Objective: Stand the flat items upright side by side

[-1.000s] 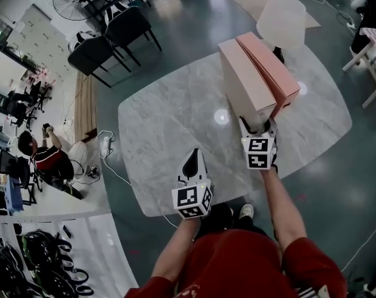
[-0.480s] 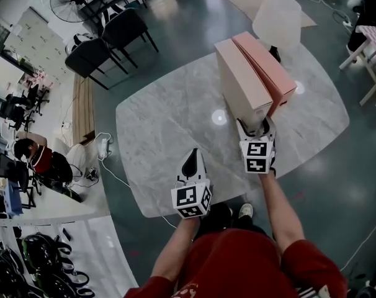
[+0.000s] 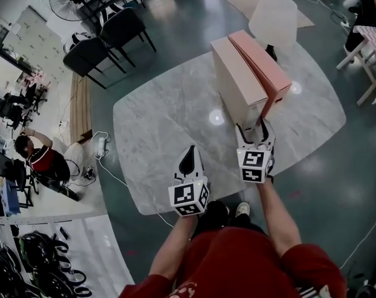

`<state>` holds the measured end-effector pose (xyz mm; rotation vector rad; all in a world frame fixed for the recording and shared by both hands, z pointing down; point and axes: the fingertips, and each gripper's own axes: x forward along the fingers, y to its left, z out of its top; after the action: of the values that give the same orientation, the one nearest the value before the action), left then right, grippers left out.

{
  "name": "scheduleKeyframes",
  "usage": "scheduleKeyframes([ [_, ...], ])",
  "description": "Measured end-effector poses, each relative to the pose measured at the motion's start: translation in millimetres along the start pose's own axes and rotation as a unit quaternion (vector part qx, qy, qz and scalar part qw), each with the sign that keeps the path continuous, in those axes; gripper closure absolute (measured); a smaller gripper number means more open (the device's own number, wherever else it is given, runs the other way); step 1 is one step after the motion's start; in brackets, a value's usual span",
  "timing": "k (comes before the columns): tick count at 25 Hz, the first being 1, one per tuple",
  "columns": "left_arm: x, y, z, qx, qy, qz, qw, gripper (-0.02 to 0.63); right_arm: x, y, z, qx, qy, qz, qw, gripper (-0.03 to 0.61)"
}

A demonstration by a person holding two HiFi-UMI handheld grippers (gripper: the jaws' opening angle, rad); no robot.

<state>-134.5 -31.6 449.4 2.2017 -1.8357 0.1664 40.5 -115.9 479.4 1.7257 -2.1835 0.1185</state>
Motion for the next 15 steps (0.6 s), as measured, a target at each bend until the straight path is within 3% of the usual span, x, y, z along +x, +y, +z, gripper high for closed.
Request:
scheduleKeyframes([
  [10, -1.7, -5.2, 3.5, 0.012, -0.010, 0.001, 0.9999, 0.611, -29.7, -1.3, 12.1, 0.008, -0.030, 0.012, 0.999, 0.256],
  [15, 10.3, -21.2, 5.2, 0.024, -0.013, -0.027, 0.9992, 0.611, -38.3, -10.6, 9.1, 0.008, -0.032, 0.014, 0.999, 0.258],
])
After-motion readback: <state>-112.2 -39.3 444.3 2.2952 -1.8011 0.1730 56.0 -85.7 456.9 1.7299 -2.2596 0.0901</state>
